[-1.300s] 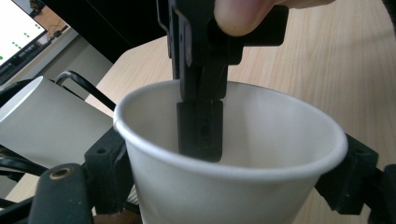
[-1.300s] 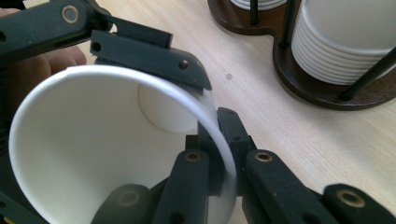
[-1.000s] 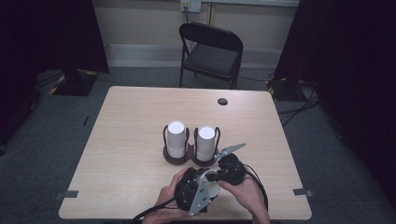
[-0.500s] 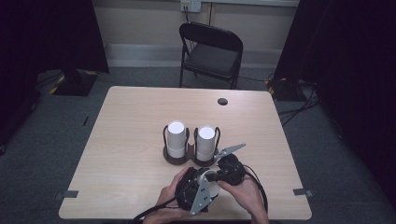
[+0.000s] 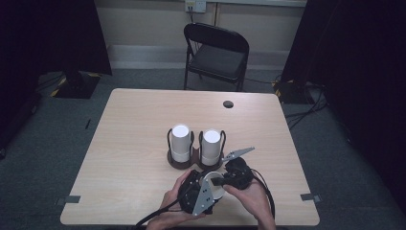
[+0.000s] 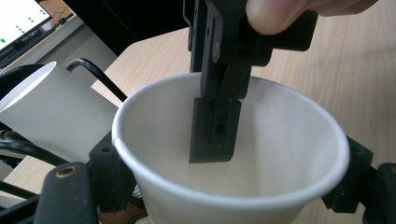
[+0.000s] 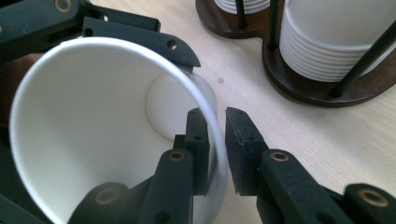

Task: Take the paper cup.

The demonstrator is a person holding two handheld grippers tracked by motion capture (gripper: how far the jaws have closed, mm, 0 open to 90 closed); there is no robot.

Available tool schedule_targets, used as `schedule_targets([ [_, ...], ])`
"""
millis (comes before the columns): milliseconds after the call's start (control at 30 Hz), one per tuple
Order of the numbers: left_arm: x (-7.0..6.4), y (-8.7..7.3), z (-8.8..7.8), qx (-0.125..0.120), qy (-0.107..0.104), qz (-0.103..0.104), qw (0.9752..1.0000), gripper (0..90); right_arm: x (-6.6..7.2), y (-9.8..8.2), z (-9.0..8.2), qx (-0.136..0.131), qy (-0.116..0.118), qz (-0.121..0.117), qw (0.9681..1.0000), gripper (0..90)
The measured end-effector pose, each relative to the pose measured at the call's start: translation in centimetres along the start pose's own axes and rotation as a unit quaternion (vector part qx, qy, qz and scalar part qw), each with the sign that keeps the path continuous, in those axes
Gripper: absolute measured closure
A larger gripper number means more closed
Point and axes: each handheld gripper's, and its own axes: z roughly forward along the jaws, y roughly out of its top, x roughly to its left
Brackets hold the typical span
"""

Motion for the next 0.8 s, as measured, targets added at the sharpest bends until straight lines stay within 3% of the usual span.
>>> schedule_targets([
  [267,0.4,-0.3,-0.2,-0.008,0.007,-0.024,0.9997,21.8,0.0,-0.1,-0.3,-0.023,0.002,-0.001,0.9997,72.5],
  [533,0.7,-0.7,-0.4,-0.011,0.011,-0.045,0.9988,21.8,0.2,-0.2,-0.4,-0.045,-0.016,-0.012,0.9988,62.7],
  [800,1.1,-1.1,-0.6,-0.013,0.024,-0.07,0.9971,21.6,0.2,-0.5,-0.7,-0.091,-0.02,-0.017,0.9955,56.4],
])
